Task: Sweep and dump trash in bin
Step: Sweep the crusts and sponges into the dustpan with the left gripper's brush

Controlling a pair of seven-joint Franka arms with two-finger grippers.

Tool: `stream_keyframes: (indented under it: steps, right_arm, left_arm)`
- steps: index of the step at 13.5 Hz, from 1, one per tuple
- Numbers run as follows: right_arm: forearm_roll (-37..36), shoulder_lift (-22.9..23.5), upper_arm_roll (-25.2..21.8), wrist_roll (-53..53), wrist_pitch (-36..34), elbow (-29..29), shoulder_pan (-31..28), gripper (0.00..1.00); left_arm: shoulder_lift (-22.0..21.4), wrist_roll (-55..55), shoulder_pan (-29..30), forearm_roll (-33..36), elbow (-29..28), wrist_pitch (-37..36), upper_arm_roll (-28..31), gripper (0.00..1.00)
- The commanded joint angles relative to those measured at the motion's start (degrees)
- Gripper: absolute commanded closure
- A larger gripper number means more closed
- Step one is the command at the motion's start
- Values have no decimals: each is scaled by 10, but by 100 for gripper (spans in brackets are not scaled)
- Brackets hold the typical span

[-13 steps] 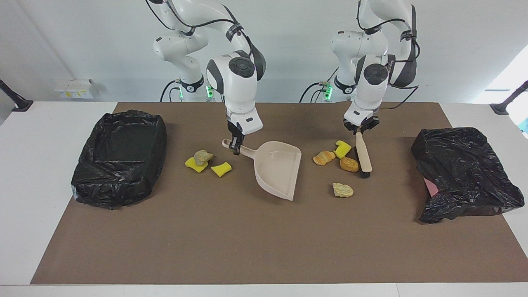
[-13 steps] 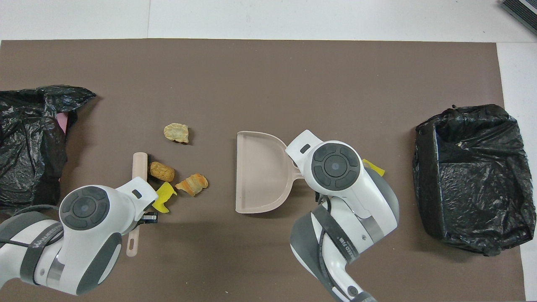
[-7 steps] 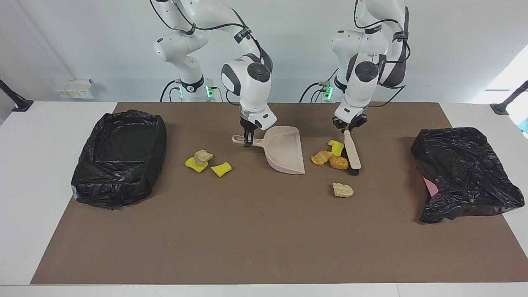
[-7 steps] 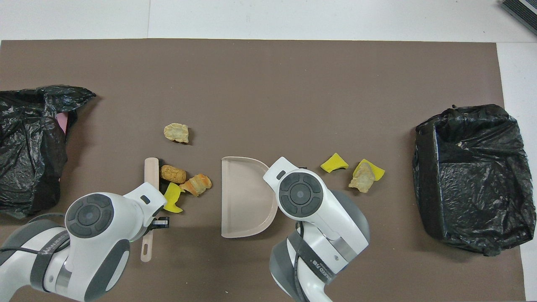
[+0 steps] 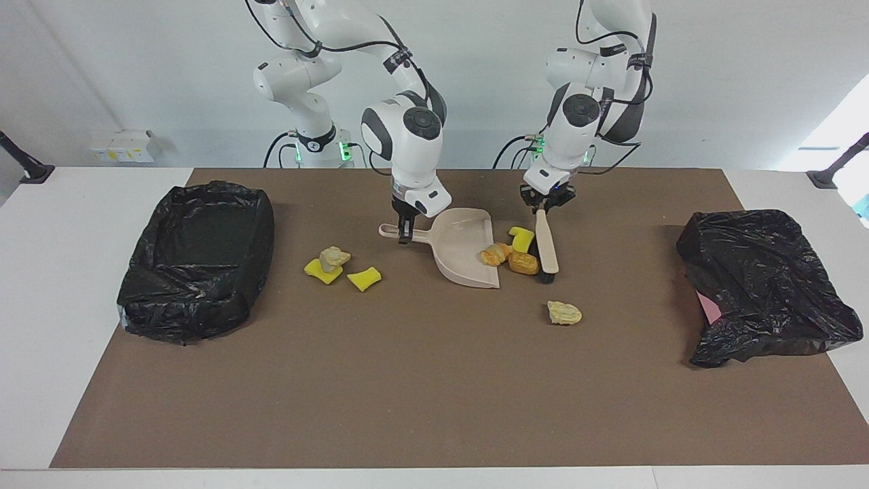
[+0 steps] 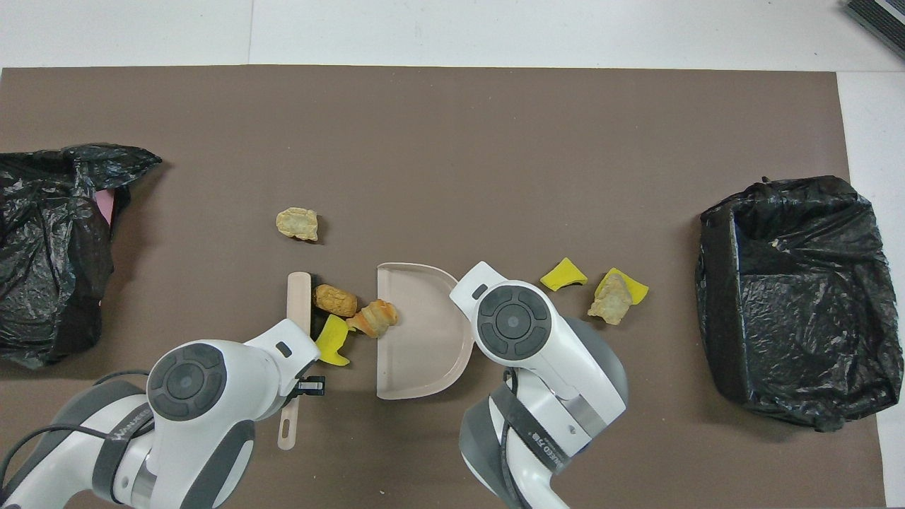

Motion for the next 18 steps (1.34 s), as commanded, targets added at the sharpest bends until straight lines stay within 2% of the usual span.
stream_keyframes:
  steps: [1,4,7,10,12,15,18]
  right_arm:
    - [9,-3,1,3,4,-7,-6,100]
    - [8,-3,2,9,4,-7,-10,100]
    - [8,-3,2,9,4,-7,-10,100]
    - [8,-3,2,10,5,-7,-10,100]
    - [8,-3,2,23,6,-7,-10,100]
    - [9,-2,2,47,7,-7,-10,100]
    - [10,-2,2,50,11,-6,-10,100]
  left_arm:
    - [3,-8,-67,-31,-9,37,7,100]
    - [27,-41,-119,-106,36,57,7,100]
    - [61,-121,-141,-110,91,64,7,100]
    - [62,-112,-123,-101,118,49,13,100]
    - [66,-78,-73,-75,146,9,12,100]
    - [101,21,-5,-57,203,-52,12,100]
    - [130,125,66,5,244,-73,12,100]
